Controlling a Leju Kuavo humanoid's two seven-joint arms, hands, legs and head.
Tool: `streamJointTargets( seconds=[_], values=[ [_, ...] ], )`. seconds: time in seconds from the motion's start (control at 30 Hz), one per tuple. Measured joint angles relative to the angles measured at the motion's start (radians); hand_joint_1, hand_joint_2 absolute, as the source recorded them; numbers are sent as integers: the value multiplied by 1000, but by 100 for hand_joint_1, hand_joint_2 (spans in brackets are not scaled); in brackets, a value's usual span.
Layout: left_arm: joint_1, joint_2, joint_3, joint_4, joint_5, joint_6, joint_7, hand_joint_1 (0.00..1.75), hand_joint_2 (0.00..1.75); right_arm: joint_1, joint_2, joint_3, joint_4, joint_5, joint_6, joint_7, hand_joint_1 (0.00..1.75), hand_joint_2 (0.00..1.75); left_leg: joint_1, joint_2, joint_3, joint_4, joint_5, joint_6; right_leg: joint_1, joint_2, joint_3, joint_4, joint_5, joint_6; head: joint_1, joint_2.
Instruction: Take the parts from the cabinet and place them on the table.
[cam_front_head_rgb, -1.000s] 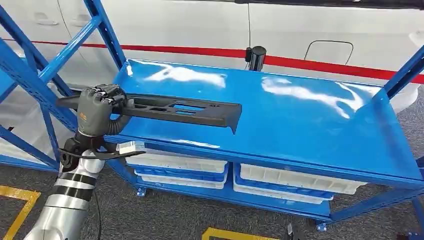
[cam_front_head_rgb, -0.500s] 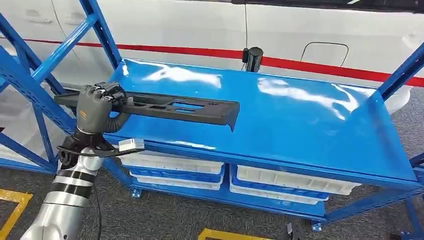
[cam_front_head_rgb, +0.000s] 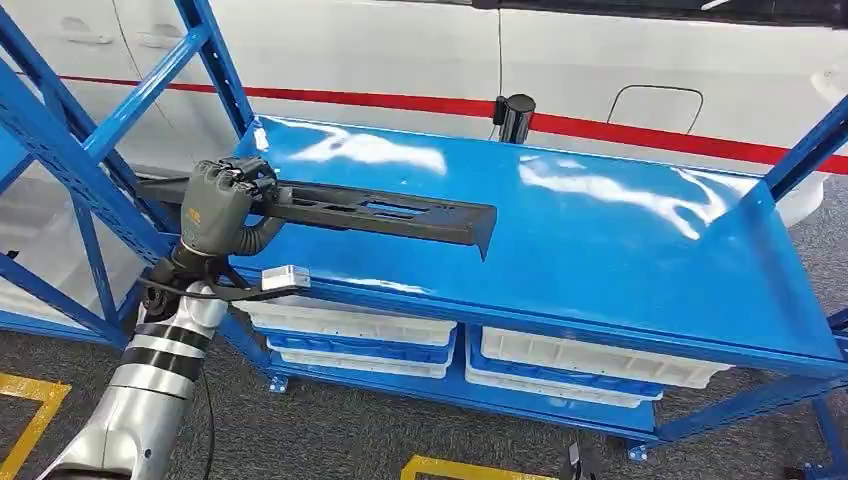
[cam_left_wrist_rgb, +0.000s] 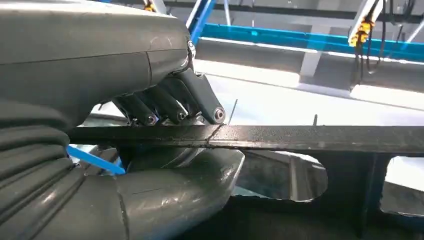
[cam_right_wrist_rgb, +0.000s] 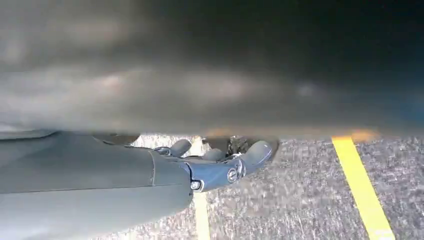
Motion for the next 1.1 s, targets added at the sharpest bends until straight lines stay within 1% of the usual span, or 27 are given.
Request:
streamJointTargets(
  seconds=[0.03,0.07,0.1,0.13,0.2,0.23,0.27,0.3,0.4,0.43,0.47,0.53,0.57,0.6,0.63,0.7,0.73,0.77,0.8,0.83,0.87,0.9,0.93,0.97,1.03,1.07,1.1],
  values=[
    [0,-1,-1,3,1,0,0,175,175,0,-1,0,0,0,0,0,0,0,2,0,1,-5,4,-7,2,0,-1,0,3,-5,-1,0],
    [0,-1,-1,3,1,0,0,175,175,0,0,0,0,0,0,0,0,0,0,0,-2,-3,2,-11,-12,-1,1,-10,10,-15,0,0],
    [0,-1,-1,5,1,0,0,175,175,-1,0,0,0,0,0,0,0,0,3,0,-8,13,-14,-16,-18,-2,4,-13,13,-18,-2,0],
    [-2,-1,-1,7,2,0,0,175,175,-1,-2,0,-1,0,0,0,0,0,3,1,-24,59,-53,-20,-19,-2,3,-13,14,-24,-5,0],
    [0,-2,-2,13,2,0,0,175,175,-1,-2,0,-1,0,0,0,0,0,8,1,-88,218,-138,-29,-20,-4,1,-13,15,-27,-4,0],
    [4,-2,-2,17,3,0,0,175,175,-1,-2,0,-1,0,0,2,0,0,10,1,-115,284,-162,-33,-20,-4,0,-12,16,-27,-5,0],
    [9,-1,-2,20,3,0,0,175,175,0,-2,0,0,0,0,3,0,0,12,1,-121,305,-162,-36,-21,-4,0,-12,16,-26,-5,0],
    [11,-1,-2,23,3,0,0,175,175,1,-2,0,0,0,0,3,0,0,16,2,-108,286,-144,-38,-23,-4,0,-11,17,-25,-5,0],
    [8,-1,-3,28,3,0,0,175,175,-1,-2,0,-1,0,0,3,0,0,33,3,21,61,-35,-52,-28,-3,-2,3,14,-18,-5,0],
    [3,-2,-3,30,3,0,0,175,175,-3,-6,-1,-1,0,0,3,0,0,28,-1,36,32,-55,-57,-20,-3,-12,13,11,-8,-9,0],
    [4,-6,-4,31,3,0,0,175,175,-5,-5,0,-1,1,0,3,0,0,27,-4,27,31,-50,-41,-20,-2,-19,15,14,0,-5,0],
    [8,-5,-3,35,3,0,0,175,175,-6,-5,-1,-1,1,0,3,0,0,18,-6,18,32,-44,-27,-21,-3,-21,4,26,17,-5,0],
    [8,-5,-3,36,2,0,0,175,175,-5,-6,0,-1,1,-1,3,0,0,17,-5,13,29,-36,-15,-21,-3,-25,2,29,23,-5,0],
    [7,-7,-4,36,2,0,0,175,175,-5,-6,0,-1,1,-2,3,0,0,20,-5,11,25,-30,-4,-25,-4,-36,9,19,26,-4,0],
    [6,-8,-4,36,2,0,0,175,175,-6,-5,0,-1,0,-2,4,0,0,18,-4,5,24,-24,6,-25,-5,-56,49,-16,19,-2,0],
    [6,-9,-4,36,2,0,-1,175,175,-7,-3,0,-1,1,-2,4,0,0,14,-4,-9,24,-15,18,-22,-5,-121,209,-96,7,1,0],
    [7,-10,-4,37,0,0,-1,175,175,-7,-3,0,-1,1,-2,4,0,0,10,-4,-18,25,-10,23,-21,-5,-152,288,-126,5,0,0],
    [7,-10,-4,40,0,0,-1,175,175,-6,-3,0,-1,1,-2,5,0,0,7,-4,-25,25,-4,25,-19,-4,-162,327,-135,8,1,0],
    [7,-10,-4,42,0,0,-1,175,175,-6,-3,0,-1,1,-4,5,0,0,4,-4,-32,25,1,26,-18,-4,-147,314,-129,12,0,0],
    [7,-10,-4,44,0,0,0,175,175,-6,-3,0,-1,1,-4,5,0,0,2,-4,-38,25,7,26,-14,-5,-111,258,-111,15,1,0],
    [7,-10,-4,43,1,0,-1,175,175,-7,-3,0,-1,1,-4,5,0,0,-1,-5,-43,25,13,25,-10,-4,-52,166,-86,16,0,0],
    [6,-10,-4,43,1,0,-1,175,175,-10,-3,-1,-1,0,-4,5,0,0,-2,-5,-47,24,18,24,-3,-4,15,65,-70,9,1,0],
    [6,-10,-4,43,1,0,0,175,175,-14,-5,-1,-1,1,-4,5,0,0,-1,-4,-49,25,23,21,5,-3,53,8,-76,-5,0,0],
    [6,-9,-4,43,1,0,-1,175,175,-13,-6,-1,-1,1,-4,5,0,0,-4,-4,-50,18,30,13,8,-6,55,21,-55,-3,-2,0],
    [7,-11,-4,44,7,0,-1,175,175,-15,-6,-1,-1,1,-4,5,0,0,2,-3,-49,16,42,1,14,-5,37,10,-48,-9,2,0],
    [6,-11,-4,44,8,0,0,175,175,-15,-7,-1,-1,2,-4,5,0,0,2,-4,-47,7,50,-7,14,-5,35,4,-42,-18,1,0],
    [6,-11,-4,44,10,0,-1,175,175,-13,-4,-1,-1,2,-4,6,0,0,-4,-5,-49,-3,60,-14,1,-7,32,-10,-26,-23,2,0]
  ],
)
